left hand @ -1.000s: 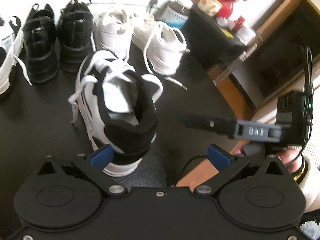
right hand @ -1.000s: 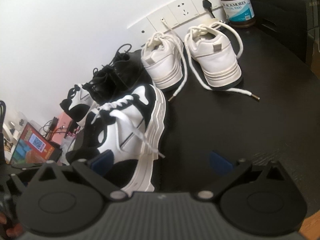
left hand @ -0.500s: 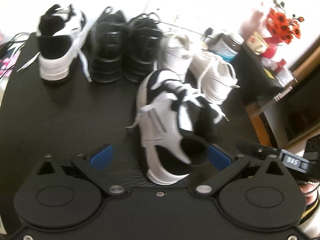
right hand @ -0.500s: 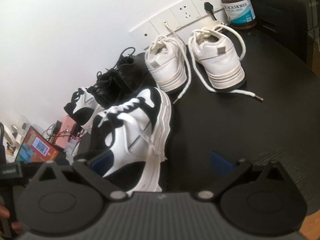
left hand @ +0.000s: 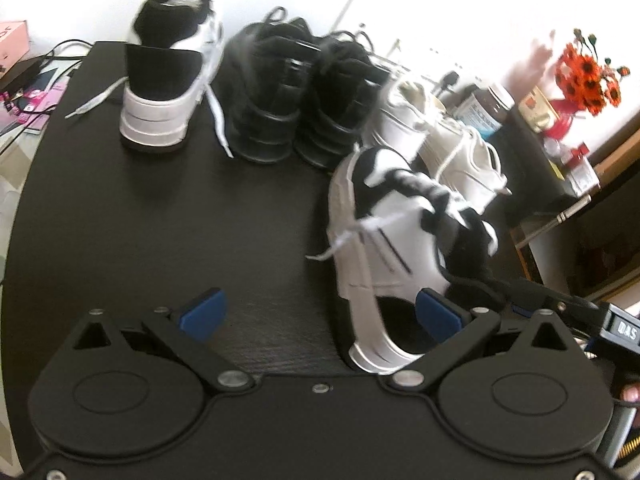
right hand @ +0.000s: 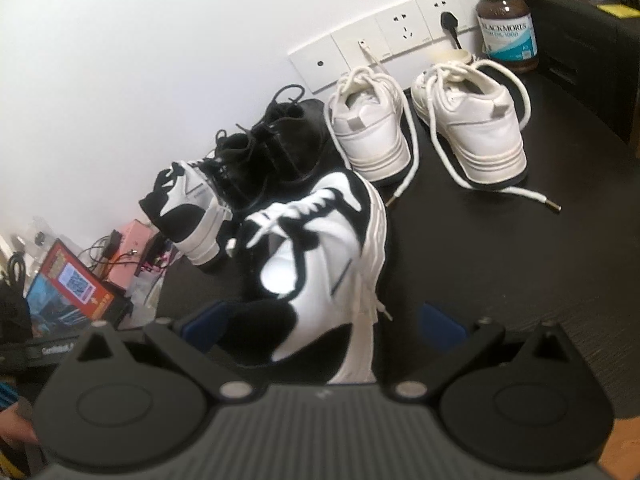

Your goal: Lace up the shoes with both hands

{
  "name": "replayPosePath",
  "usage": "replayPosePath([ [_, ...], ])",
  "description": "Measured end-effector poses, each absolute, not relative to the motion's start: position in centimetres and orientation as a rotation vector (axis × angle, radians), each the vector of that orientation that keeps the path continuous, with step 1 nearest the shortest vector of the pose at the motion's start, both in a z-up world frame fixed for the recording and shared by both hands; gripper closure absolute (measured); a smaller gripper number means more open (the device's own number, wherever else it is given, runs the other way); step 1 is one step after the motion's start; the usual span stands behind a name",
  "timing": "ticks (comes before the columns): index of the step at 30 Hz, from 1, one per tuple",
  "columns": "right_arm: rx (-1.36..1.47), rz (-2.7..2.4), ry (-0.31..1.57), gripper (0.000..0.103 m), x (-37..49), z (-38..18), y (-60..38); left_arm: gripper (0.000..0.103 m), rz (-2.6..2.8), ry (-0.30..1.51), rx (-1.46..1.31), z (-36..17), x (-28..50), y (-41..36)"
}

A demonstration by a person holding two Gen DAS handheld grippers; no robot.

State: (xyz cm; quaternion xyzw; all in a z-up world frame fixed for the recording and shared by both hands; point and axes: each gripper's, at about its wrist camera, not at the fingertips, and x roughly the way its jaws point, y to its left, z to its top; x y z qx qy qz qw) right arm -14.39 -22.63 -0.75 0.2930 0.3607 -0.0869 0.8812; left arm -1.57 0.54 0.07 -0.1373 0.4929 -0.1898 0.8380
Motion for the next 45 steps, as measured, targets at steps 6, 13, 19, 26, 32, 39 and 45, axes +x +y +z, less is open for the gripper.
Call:
replayPosePath([
  [6,0.533,-0.222,0.771,0.001,-12.5,0.5,-20.2,0.001,-0.382,1.028,-0.293,-0.7,0.0,3.0],
  [13,0.451,-0.309,0.808,0.001,-10.2,0.5,-18.7,0.001,-0.364,1.045,-0.316,-2.1,2.0,5.2],
  [19,0.367,-0.357,0.862,0.001,-7.9,-0.5,-18.1,0.001,-0.39,1.051,-0.313,-2.6,3.4,5.7],
  [26,0.528,-0.377,0.811,0.001,-7.1,0.1,-22.1,0.001,-0.499,1.025,-0.272,-1.6,3.1,4.8],
  [32,0.817,-0.388,0.756,0.001,-7.0,-1.2,-27.2,0.001,-0.651,0.983,-0.215,0.3,2.9,2.0],
  [39,1.041,-0.284,0.789,0.001,-5.4,-4.6,-28.8,0.001,-0.733,0.984,-0.142,1.0,2.6,-1.5],
  [45,1.097,-0.209,0.832,0.001,-3.9,-6.1,-28.3,0.0,-0.72,1.001,-0.102,0.9,2.3,-2.5],
])
